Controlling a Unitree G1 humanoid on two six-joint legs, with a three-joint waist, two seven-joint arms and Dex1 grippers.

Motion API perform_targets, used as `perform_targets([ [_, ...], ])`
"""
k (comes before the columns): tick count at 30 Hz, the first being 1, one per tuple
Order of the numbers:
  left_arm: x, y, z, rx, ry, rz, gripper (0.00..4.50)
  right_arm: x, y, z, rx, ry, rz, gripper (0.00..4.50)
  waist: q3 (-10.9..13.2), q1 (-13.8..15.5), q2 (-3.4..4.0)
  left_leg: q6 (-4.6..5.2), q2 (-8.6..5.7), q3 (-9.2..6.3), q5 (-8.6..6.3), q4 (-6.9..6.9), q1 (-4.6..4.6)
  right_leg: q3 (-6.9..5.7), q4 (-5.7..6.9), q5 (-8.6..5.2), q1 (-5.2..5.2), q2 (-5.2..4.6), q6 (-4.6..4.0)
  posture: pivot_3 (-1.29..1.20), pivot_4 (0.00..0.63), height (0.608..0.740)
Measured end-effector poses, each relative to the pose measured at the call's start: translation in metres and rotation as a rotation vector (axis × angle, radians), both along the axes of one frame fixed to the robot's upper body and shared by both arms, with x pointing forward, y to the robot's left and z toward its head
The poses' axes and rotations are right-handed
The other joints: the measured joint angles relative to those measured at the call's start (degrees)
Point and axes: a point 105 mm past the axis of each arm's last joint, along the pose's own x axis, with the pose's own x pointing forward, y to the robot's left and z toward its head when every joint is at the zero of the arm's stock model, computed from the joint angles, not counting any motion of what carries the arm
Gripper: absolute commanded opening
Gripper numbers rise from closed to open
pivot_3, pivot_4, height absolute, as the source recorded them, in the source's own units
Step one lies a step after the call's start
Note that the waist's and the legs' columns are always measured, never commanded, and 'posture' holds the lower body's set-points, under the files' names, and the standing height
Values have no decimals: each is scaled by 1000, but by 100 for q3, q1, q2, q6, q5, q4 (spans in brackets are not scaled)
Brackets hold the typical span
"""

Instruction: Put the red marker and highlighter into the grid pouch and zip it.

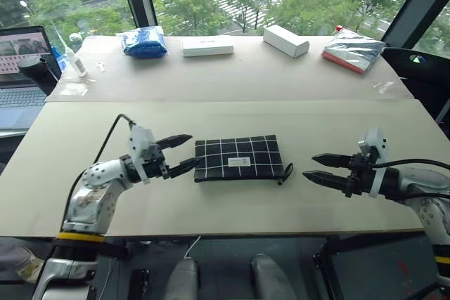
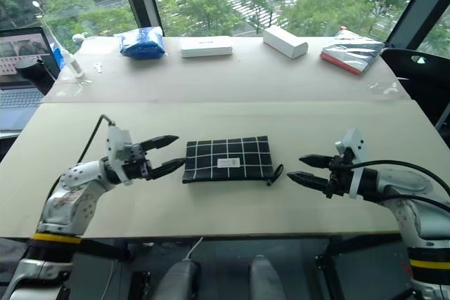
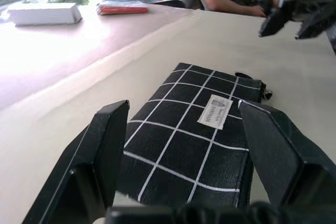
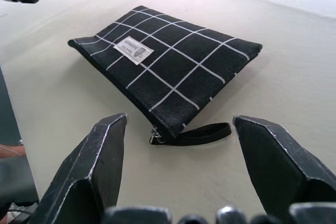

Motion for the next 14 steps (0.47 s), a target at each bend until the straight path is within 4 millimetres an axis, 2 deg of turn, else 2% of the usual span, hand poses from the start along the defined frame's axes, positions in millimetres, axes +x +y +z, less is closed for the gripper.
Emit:
perform_targets([
  [2, -11, 23, -11, 8, 82, 135, 3604, 5, -1, -6, -2, 7, -1, 3613, 1, -37, -1, 0, 3, 0, 0, -3, 1, 0, 0, -1, -3, 2, -2, 0, 150, 740],
  [5, -30, 53, -28, 29, 161, 302, 3604, 16, -13, -15, -19, 7, -54, 3613, 2, -43, -1, -1, 0, 2, 0, -3, 1, 0, -2, -2, -1, 0, -5, 0, 150, 740],
  [9, -39, 67, -32, 7, 167, 415, 3604, 27, -20, -16, -16, -10, -90, 3613, 3, 54, -3, -2, -4, 3, 1, 4, -1, 0, -7, -2, 3, -1, -5, 0, 150, 740],
  [14, -38, 73, -28, -27, 146, 476, 3604, 35, -24, -16, -9, -24, -114, 3613, 3, 51, -3, -3, -2, 4, 1, 2, 0, 0, -7, -2, 2, 0, -6, 0, 150, 740],
])
